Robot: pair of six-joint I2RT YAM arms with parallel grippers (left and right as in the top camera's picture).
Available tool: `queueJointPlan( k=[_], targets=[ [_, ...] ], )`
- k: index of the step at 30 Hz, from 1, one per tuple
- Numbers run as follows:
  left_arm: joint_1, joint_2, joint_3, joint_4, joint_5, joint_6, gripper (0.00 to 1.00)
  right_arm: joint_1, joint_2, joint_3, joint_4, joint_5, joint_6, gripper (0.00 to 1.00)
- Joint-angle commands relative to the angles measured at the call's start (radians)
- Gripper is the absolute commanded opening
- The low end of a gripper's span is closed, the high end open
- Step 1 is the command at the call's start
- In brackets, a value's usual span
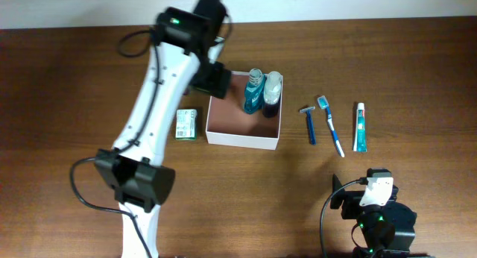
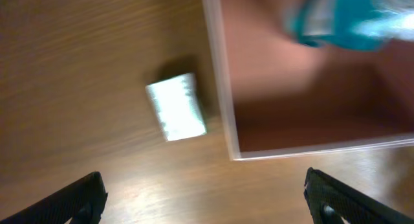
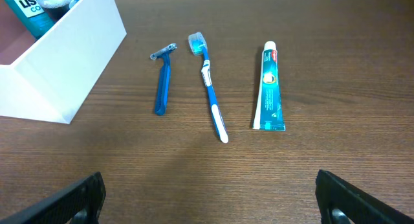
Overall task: Pack container
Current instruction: 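Grasp the green Dettol soap bar with the left gripper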
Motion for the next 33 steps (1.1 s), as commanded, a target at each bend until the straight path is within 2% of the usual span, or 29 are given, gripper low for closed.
queueJointPlan(
  k=[1, 3, 5, 8, 16, 28, 30, 31, 33],
  targets=[
    [0.091, -0.010, -0.024, -0.004, -0.058, -0.003, 0.99, -0.006, -0.008, -0.006, 0.000, -0.010, 0.005, 0.99],
    [0.143, -0.010, -0.073, -0.004, -0.029, -0.003, 0.99, -0.006, -0.008, -0.006, 0.000, -0.010, 0.005, 0.99],
    [0.193, -0.009, -0.156, 0.018, 0.072, -0.003, 0.99, -0.006, -0.008, -0.006, 0.000, -0.010, 0.005, 0.99],
    [0.227, -0.009, -0.323, 0.143, 0.146, -0.003, 0.99, -0.006, -0.008, -0.006, 0.000, -0.010, 0.005, 0.99],
    [0.217, -0.009, -0.654, 0.475, 0.164, 0.021, 0.99, -0.006, -0.008, -0.006, 0.000, -0.010, 0.005, 0.99],
    [0.204, -0.002, -0.869, 0.678, 0.164, 0.028, 0.94, -0.006, -0.008, -0.006, 0.000, -0.010, 0.005, 0.99],
    [0.202, -0.002, -0.881, 0.680, 0.164, 0.028, 0.89, -0.006, -0.008, -0.006, 0.000, -0.010, 0.005, 0.99],
    [0.199, -0.002, -0.881, 0.678, 0.164, 0.028, 0.81, -0.006, -0.008, -0.006, 0.000, -0.010, 0.005, 0.99],
    [0.198, -0.002, -0.881, 0.678, 0.164, 0.028, 0.75, -0.006, -0.008, -0.006, 0.000, -0.010, 0.005, 0.99]
  ],
)
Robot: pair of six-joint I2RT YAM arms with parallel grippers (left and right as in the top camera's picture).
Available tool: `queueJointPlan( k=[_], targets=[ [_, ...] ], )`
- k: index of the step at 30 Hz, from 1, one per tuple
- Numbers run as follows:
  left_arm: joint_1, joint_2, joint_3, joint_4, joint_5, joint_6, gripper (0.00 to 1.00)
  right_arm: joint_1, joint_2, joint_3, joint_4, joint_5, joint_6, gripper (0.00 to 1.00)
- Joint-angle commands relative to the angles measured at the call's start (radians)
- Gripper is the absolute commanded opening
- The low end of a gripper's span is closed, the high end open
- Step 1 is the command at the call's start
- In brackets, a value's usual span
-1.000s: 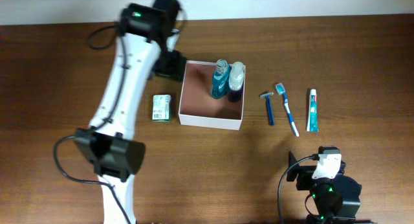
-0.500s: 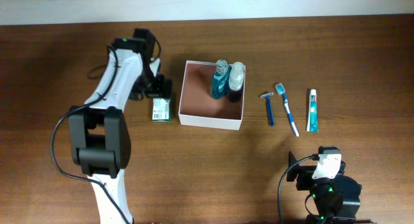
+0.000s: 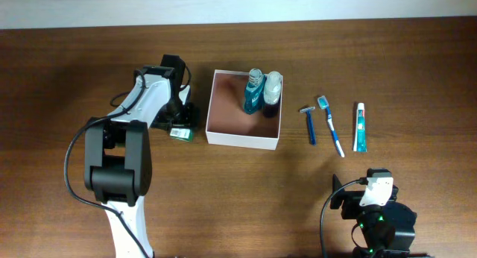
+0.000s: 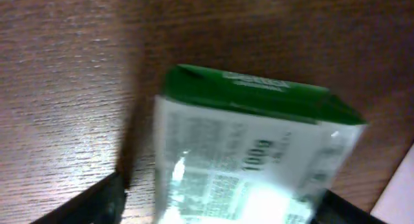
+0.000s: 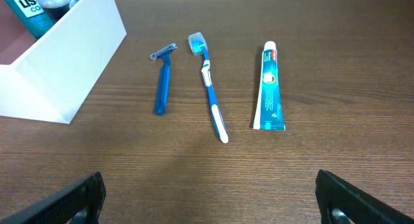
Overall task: Pack container
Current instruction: 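Grasp the green Dettol soap bar with the left gripper, then lower the Dettol soap bar into the box and open the left gripper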
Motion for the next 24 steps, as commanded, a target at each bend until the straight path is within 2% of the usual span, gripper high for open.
queueJointPlan(
  k=[1, 3, 7, 12, 20, 24],
  targets=[
    [-0.007, 0.002, -0.026, 0.002, 0.025, 0.013, 0.68, -0.006, -0.008, -0.006, 0.000, -0.010, 0.005, 0.99],
    [-0.007, 0.002, -0.026, 0.001, 0.025, 0.013, 0.58, -0.006, -0.008, -0.006, 0.000, -0.010, 0.005, 0.99],
    [-0.006, -0.004, -0.017, -0.006, 0.013, 0.014, 0.50, -0.006, -0.008, -0.006, 0.000, -0.010, 0.005, 0.99],
    [-0.006, -0.030, 0.054, -0.100, 0.014, 0.021, 0.44, -0.006, -0.008, -0.006, 0.000, -0.010, 0.005, 0.99],
    [-0.032, -0.149, 0.310, -0.362, 0.018, 0.021, 0.28, -0.006, -0.008, -0.006, 0.000, -0.010, 0.005, 0.99],
    [-0.093, -0.233, 0.373, -0.375, 0.034, 0.020, 0.26, -0.006, -0.008, -0.006, 0.000, -0.010, 0.005, 0.99]
  ],
)
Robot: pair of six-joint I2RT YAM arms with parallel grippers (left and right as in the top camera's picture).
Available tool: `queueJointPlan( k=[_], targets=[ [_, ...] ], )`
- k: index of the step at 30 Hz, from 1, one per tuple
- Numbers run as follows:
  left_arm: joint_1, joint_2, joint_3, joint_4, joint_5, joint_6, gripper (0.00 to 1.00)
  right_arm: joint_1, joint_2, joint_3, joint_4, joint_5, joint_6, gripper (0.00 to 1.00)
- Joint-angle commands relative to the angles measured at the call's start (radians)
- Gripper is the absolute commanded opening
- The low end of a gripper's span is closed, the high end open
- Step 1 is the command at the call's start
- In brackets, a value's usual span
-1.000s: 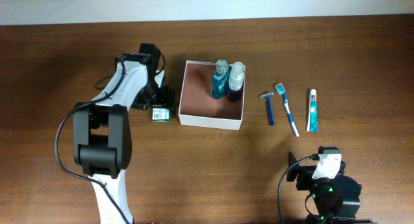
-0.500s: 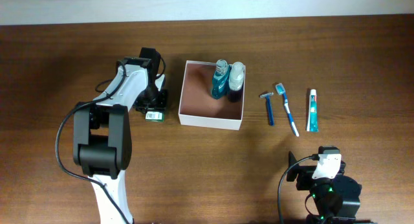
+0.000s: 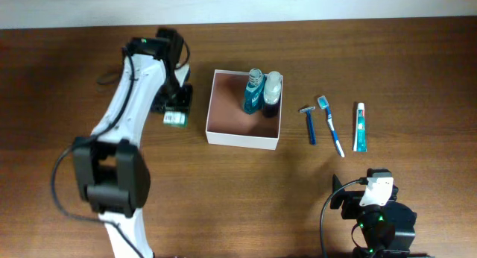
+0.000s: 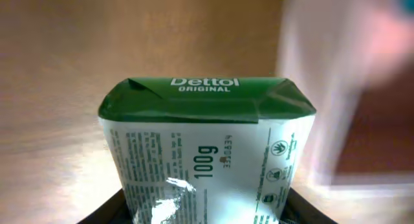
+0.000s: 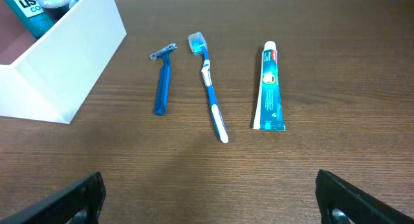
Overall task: Pack container
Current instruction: 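Lower the Dettol soap bar into the box and open the left gripper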
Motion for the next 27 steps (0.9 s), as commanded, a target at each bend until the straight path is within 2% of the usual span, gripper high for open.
queueJointPlan(
  k=[1, 4, 8, 14, 20, 21, 24, 27],
  targets=[
    [-0.068, -0.117, 0.049, 0.015, 0.027, 0.008, 0.26, -0.006, -0.008, -0.006, 0.000, -0.010, 0.005, 0.99],
    [-0.136, -0.128, 0.048, 0.064, 0.026, 0.000, 0.26, -0.006, -0.008, -0.006, 0.000, -0.010, 0.005, 0.99],
    [-0.205, -0.079, 0.041, 0.131, -0.020, -0.125, 0.25, -0.006, -0.008, -0.006, 0.000, -0.010, 0.005, 0.99],
    [-0.249, 0.054, 0.041, 0.248, -0.022, -0.218, 0.25, -0.006, -0.008, -0.006, 0.000, -0.010, 0.005, 0.99],
    [-0.246, 0.120, 0.041, 0.306, -0.022, -0.221, 0.27, -0.006, -0.008, -0.006, 0.000, -0.010, 0.005, 0.99],
    [-0.246, 0.126, 0.041, 0.312, -0.022, -0.204, 0.31, -0.006, -0.008, -0.006, 0.000, -0.010, 0.005, 0.99],
    [-0.246, 0.127, 0.041, 0.317, -0.021, -0.168, 0.62, -0.006, -0.008, -0.006, 0.000, -0.010, 0.005, 0.99],
    [-0.246, 0.122, 0.064, 0.274, -0.022, -0.158, 0.77, -0.006, -0.008, -0.006, 0.000, -0.010, 0.005, 0.99]
  ],
)
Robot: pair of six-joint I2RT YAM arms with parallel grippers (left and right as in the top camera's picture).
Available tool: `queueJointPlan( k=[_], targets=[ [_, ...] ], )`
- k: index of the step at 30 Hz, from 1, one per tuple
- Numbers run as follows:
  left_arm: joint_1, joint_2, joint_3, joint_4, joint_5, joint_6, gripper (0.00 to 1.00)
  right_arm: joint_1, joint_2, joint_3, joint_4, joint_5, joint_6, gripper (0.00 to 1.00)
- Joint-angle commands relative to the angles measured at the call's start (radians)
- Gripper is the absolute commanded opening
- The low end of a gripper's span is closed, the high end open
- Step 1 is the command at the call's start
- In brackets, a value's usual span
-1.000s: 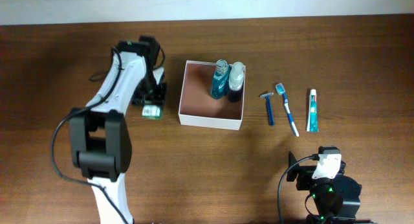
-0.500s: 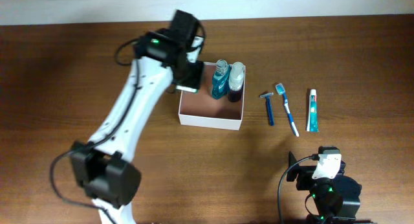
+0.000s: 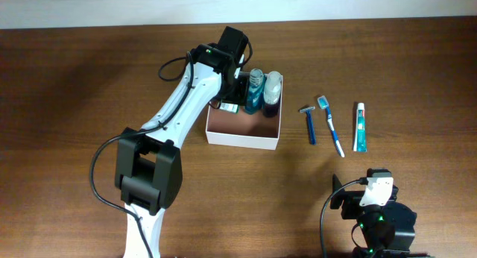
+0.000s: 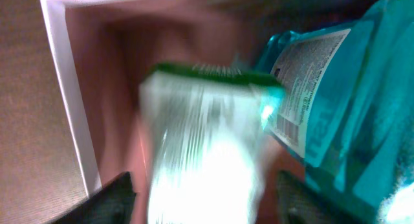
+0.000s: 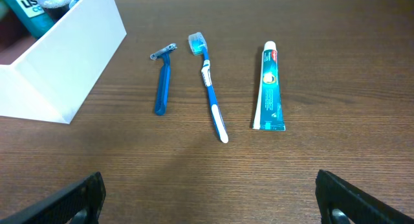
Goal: Pack container
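Observation:
My left gripper (image 4: 204,199) is shut on a green and white soap box (image 4: 207,140), blurred, held inside the white container (image 3: 242,137) at its far left. The soap box (image 3: 229,107) sits close beside a teal mouthwash bottle (image 4: 323,101); whether it touches the floor I cannot tell. The teal bottle (image 3: 254,92) and a dark bottle with a white cap (image 3: 272,94) stand in the far right corner. My right gripper (image 5: 212,204) hangs open over bare wood near the front edge.
Right of the container lie a blue razor (image 3: 309,124), a blue and white toothbrush (image 3: 331,126) and a toothpaste tube (image 3: 360,127), side by side. The right arm's base (image 3: 376,209) sits at the front right. The left arm (image 3: 186,101) reaches across the container's left wall.
My left gripper has moved right with the soap box, from above the table left of the container to inside its far left part. The right arm has not moved.
The soap box lay on the table left of the container with my left gripper open above the container's left edge. Then the gripper was down around the soap, then shut on it and lifted. Now the soap is inside the container.

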Motion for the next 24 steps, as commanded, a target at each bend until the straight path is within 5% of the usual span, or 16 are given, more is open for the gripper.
queueJointPlan(
  k=[1, 13, 24],
  targets=[
    [0.003, -0.017, 0.042, -0.053, -0.008, 0.018, 0.81, -0.006, -0.008, -0.006, 0.000, -0.010, 0.005, 0.99],
    [0.061, -0.058, 0.500, -0.597, -0.208, 0.044, 0.92, -0.006, -0.008, -0.006, 0.000, -0.010, 0.005, 0.99],
    [0.135, -0.357, 0.510, -0.603, -0.204, 0.108, 0.99, -0.006, -0.008, -0.006, 0.039, -0.023, 0.006, 0.99]
  ],
)
